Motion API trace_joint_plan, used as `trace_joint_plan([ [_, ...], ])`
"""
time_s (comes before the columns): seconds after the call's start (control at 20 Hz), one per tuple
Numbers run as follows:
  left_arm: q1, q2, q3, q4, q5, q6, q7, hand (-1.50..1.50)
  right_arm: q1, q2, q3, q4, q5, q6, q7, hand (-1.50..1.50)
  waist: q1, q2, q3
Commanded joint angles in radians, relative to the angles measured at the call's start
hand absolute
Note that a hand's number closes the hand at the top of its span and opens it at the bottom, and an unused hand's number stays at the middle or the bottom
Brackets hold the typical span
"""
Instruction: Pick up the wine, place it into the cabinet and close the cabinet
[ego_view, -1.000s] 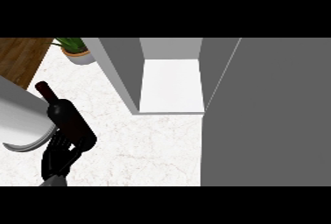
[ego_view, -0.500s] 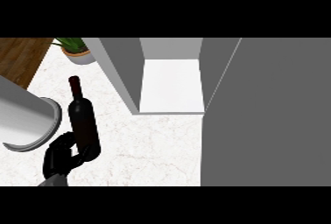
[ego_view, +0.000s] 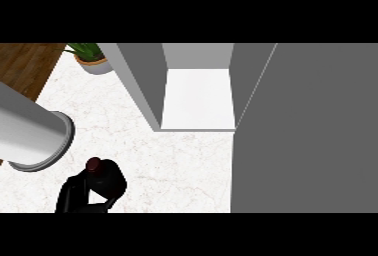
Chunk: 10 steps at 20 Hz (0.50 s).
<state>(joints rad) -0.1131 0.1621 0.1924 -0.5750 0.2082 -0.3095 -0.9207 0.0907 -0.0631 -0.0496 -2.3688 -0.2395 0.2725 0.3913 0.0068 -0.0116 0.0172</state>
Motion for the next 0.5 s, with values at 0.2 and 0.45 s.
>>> trace_joint_plan([
  [0.2,0.132,-0.101,-0.102,-0.141,-0.002,-0.122,-0.033,1.5,-0.026,0.006,-0.002,0.048,0.015,0.005,-0.032,-1.5,0.0,0.01,-0.017],
  [0.45,0.267,-0.091,-0.157,-0.481,0.049,-0.124,0.105,1.5,-0.063,-0.006,-0.05,0.086,-0.018,-0.008,-0.026,-1.5,0.012,0.008,-0.015],
])
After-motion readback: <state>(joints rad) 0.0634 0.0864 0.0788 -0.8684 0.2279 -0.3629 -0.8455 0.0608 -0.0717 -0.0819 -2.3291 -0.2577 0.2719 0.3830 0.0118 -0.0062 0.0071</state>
